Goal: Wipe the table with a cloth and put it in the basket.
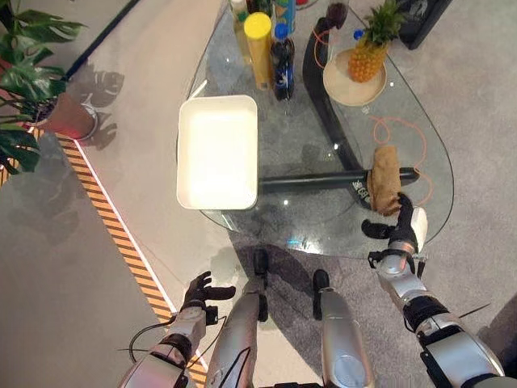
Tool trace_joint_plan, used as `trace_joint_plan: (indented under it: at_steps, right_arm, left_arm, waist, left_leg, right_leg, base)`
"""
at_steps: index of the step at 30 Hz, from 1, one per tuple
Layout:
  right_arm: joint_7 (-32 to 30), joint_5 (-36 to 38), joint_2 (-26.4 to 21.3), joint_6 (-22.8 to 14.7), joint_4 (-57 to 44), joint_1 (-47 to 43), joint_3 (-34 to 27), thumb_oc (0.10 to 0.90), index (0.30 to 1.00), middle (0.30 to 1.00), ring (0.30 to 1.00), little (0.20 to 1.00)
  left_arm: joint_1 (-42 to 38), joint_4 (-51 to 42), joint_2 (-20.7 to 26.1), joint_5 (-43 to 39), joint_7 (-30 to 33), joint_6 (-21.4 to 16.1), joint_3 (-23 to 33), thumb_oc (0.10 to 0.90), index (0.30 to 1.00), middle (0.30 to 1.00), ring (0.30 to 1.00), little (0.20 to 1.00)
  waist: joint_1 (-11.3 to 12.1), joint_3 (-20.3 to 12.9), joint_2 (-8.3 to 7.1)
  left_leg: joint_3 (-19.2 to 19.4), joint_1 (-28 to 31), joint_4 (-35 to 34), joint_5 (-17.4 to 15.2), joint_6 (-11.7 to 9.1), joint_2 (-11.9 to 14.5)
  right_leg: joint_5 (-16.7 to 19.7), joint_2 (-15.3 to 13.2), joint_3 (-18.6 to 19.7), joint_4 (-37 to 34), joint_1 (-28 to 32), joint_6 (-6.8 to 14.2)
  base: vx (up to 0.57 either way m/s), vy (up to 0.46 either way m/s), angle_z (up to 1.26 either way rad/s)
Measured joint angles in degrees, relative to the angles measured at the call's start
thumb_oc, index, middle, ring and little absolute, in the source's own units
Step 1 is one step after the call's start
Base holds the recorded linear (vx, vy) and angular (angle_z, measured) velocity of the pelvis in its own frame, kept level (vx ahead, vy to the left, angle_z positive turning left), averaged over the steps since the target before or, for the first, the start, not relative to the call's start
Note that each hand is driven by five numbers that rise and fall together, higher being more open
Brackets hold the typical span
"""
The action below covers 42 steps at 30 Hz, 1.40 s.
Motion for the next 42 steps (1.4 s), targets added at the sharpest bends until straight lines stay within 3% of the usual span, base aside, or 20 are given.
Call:
trace_joint_plan:
  at_steps: [3,8,17,20,25,42]
  right_arm:
    - [-3.6,1.4,-0.4,1.7,-0.1,-3.2,-0.8,0.8,0.9,0.9,0.9,0.9]
    - [-4.1,1.5,-0.5,3.2,-2.1,-7.5,-0.6,0.8,0.9,0.9,0.9,0.9]
    - [-8.6,3.7,-2.8,3.8,-2.1,-13.0,-0.5,0.8,0.9,0.9,0.9,0.9]
    - [-8.6,4.1,-2.9,3.8,-2.1,-16.3,-0.4,0.8,0.9,0.9,0.9,0.9]
    - [-9.6,6.2,-2.9,4.3,-2.2,-20.5,-0.3,0.8,0.9,0.9,0.9,0.9]
    - [-14.2,14.3,-4.3,6.4,-1.5,-28.2,0.7,0.8,0.9,0.9,0.9,0.9]
  left_arm:
    - [-1.8,-2.7,0.0,-0.3,0.8,-0.4,-0.1,0.8,0.9,0.9,0.9,0.9]
    - [-2.6,-3.1,-0.4,-1.7,2.2,-0.2,-0.1,0.8,0.9,0.9,0.9,0.9]
    - [-4.2,-4.3,-0.5,-2.7,2.7,-0.7,-1.6,0.8,0.9,0.9,0.9,0.9]
    - [-4.6,-5.1,0.1,-2.8,2.7,-0.7,-1.7,0.8,0.9,0.9,0.9,0.9]
    - [-5.7,-5.5,0.1,-4.5,2.8,0.2,-1.9,0.8,0.9,0.9,0.9,0.9]
    - [-9.2,-7.5,0.7,-6.5,3.6,1.9,-2.0,0.8,0.9,0.9,0.9,0.9]
  waist:
    - [0.1,2.2,-0.25]
    - [0.2,3.7,0.75]
    - [0.6,3.7,0.79]
    - [0.8,3.7,0.8]
    - [1.2,3.7,0.8]
    - [2.4,3.7,0.82]
  left_leg:
    - [-0.3,-0.9,-1.7,1.7,-0.2,-0.2]
    - [0.0,-2.2,-4.5,2.6,-0.9,0.1]
    - [0.2,-7.3,-3.1,4.6,-0.4,-0.3]
    - [0.2,-9.9,-3.2,5.0,-1.2,-0.1]
    - [0.4,-13.5,-2.7,3.3,-1.8,0.0]
    - [0.3,-22.0,2.1,4.5,-1.8,0.0]
  right_leg:
    - [0.2,-0.5,-0.1,1.0,-2.0,-0.1]
    - [0.9,-0.3,0.0,1.7,-5.0,-0.4]
    - [0.9,-0.5,1.6,4.0,-10.8,-0.2]
    - [0.9,-0.5,1.8,5.6,-14.1,-0.2]
    - [1.3,-0.2,2.5,6.3,-18.4,-0.9]
    - [0.9,0.3,3.5,11.8,-27.3,-1.2]
  base:
    - [-0.04,0.069,0.11]
    - [-0.03,0.036,-0.02]
    - [0.0,0.01,0.0]
    - [0.0,-0.003,0.01]
    - [0.02,-0.011,-0.01]
    - [0.01,-0.002,-0.02]
